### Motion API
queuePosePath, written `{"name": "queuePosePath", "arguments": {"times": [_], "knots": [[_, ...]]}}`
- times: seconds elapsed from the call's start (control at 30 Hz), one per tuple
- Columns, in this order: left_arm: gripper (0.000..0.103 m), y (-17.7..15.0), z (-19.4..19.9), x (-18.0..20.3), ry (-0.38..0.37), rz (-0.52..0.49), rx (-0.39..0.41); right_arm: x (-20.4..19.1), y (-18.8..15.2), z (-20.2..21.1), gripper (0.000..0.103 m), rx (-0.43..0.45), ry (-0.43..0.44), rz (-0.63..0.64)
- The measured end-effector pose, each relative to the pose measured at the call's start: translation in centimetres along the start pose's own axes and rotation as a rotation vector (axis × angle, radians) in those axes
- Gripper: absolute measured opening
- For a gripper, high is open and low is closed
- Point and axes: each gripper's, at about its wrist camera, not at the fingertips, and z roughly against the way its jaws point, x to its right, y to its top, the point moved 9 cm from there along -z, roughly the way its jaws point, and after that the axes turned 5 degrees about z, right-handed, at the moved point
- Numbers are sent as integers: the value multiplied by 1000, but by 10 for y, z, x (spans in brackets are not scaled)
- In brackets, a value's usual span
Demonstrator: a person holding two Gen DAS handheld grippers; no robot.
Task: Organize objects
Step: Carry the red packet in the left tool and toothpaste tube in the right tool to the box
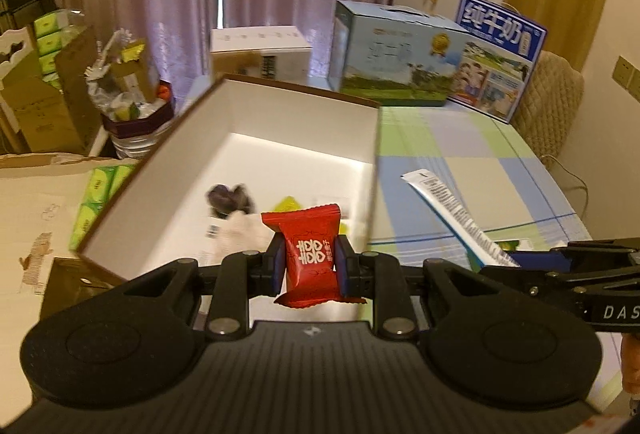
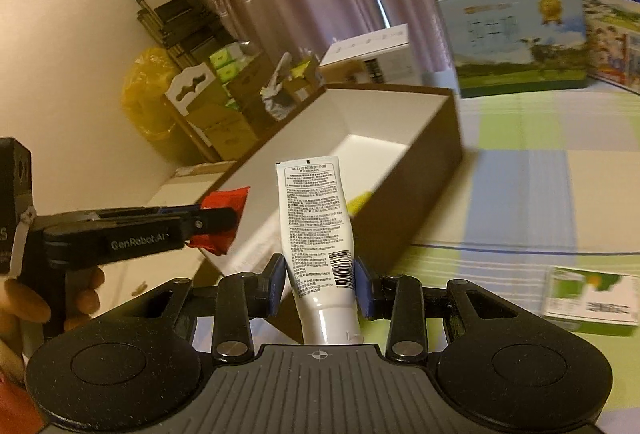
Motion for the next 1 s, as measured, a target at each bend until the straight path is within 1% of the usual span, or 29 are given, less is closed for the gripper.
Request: {"name": "queuePosePath", "arguments": {"times": [0.27, 0.43, 0.53, 0.7, 0.9, 1.0], "knots": [[21, 21, -9, -44, 23, 3, 12, -25, 34, -50, 33, 3, -18, 2], [21, 40, -28, -64, 34, -10, 12, -24, 54, -80, 33, -2, -47, 18], [21, 51, -44, -71, 35, -18, 2, -17, 64, -98, 34, -14, -67, 36], [21, 64, -73, -76, 32, -39, -26, 4, 76, -125, 34, -64, -107, 43], [21, 74, -113, -73, 12, -66, -69, 31, 86, -152, 34, -111, -166, 49], [21, 78, -135, -71, 5, -74, -98, 41, 92, -166, 34, -131, -192, 74]]}}
